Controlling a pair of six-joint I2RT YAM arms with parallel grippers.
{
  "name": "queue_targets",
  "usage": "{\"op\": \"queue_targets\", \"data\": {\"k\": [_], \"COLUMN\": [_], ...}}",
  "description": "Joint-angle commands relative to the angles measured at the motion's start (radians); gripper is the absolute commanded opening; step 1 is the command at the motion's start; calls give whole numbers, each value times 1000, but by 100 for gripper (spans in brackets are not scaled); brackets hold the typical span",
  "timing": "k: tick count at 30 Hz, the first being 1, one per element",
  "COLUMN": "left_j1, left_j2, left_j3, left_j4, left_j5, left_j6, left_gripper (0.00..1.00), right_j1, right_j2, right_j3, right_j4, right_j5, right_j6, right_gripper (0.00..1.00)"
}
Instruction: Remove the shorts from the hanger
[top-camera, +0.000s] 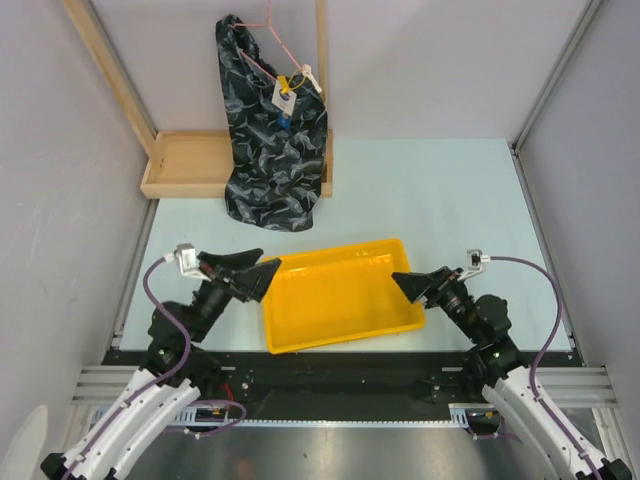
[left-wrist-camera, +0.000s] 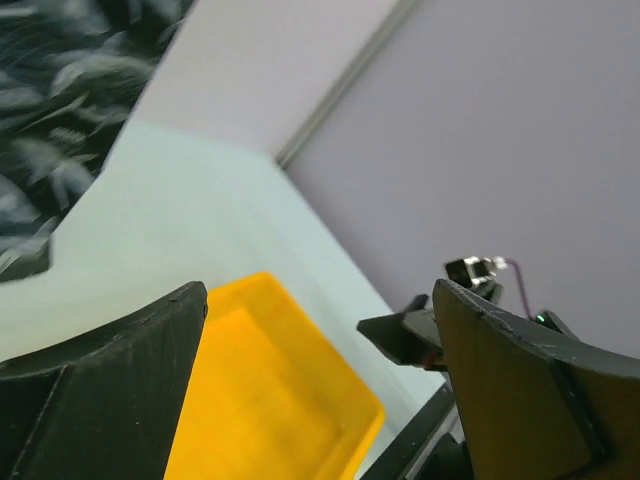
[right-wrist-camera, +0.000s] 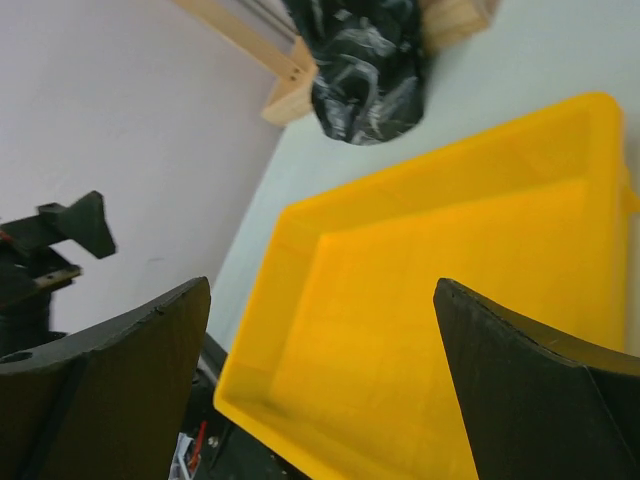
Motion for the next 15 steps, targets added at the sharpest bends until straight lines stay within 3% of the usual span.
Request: {"op": "queue_targets", "data": {"k": [1,3,7,9,15], "left_j1": [1,2,4,4,4], "left_j2": [121,191,230,201,-6], "left_j3": [193,280,358,383,363], "left_j4": [-465,-577,-693,-777,-800], "left_j5": [-179,-184,-86,-113,-64], "left_j6": [-89,-109,6,-8,-12], "left_gripper": [100,100,100,100,100], "right_j1": [8,8,14,23,92], "right_j2": [13,56,168,225,514], "right_j3": [100,132,218,291,527], "right_j4": [-180,-209,-261,-263,-234], "right_j5": [104,121,149,175,253], "right_j6": [-44,-57,-115,-139,-279], "right_gripper": [100,100,100,100,100]}}
